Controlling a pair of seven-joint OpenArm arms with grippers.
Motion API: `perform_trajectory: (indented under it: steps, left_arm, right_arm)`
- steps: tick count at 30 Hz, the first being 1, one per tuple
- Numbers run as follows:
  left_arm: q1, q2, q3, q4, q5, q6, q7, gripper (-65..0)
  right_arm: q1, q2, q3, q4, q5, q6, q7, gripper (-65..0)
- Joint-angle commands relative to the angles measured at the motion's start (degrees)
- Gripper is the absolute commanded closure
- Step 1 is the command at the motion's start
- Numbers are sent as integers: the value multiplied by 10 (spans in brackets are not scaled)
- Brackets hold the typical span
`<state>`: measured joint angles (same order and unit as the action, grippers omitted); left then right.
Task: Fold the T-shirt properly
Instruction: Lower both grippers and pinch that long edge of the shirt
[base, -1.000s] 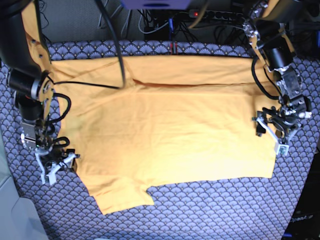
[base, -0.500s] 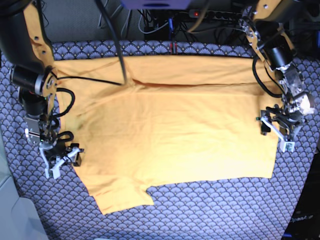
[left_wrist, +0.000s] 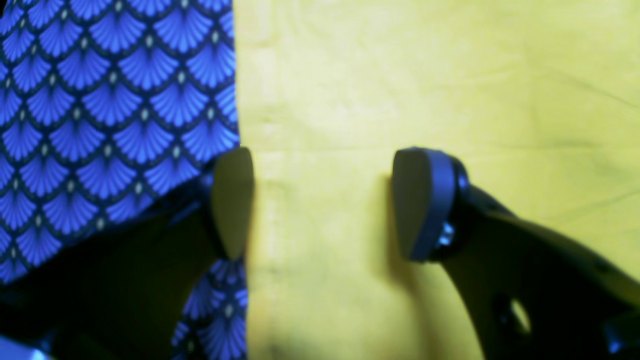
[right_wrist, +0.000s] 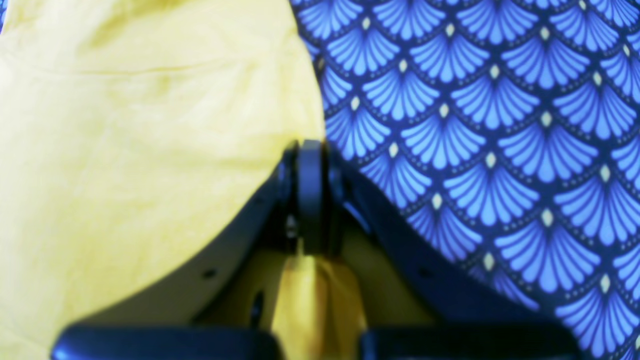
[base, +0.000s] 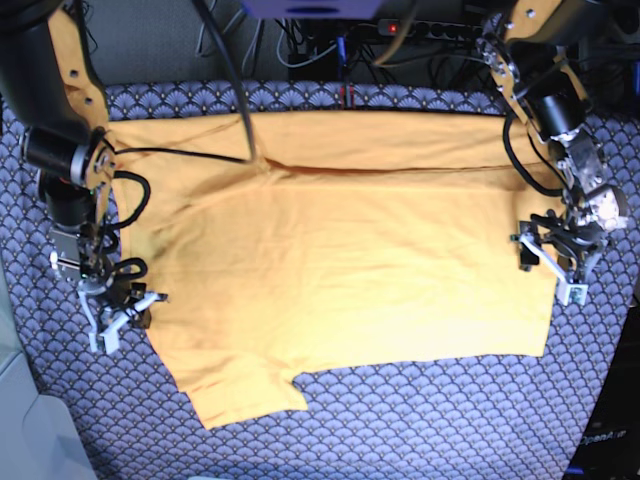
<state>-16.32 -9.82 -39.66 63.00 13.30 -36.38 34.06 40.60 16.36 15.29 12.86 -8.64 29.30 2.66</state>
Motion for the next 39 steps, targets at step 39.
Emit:
perform_trajectory:
  steps: [39]
  left_arm:
    - [-250,-54,3,-380,-1,157,-286,-425]
  right_arm:
    - [-67,9,-3,161,-2,51,-8,-3]
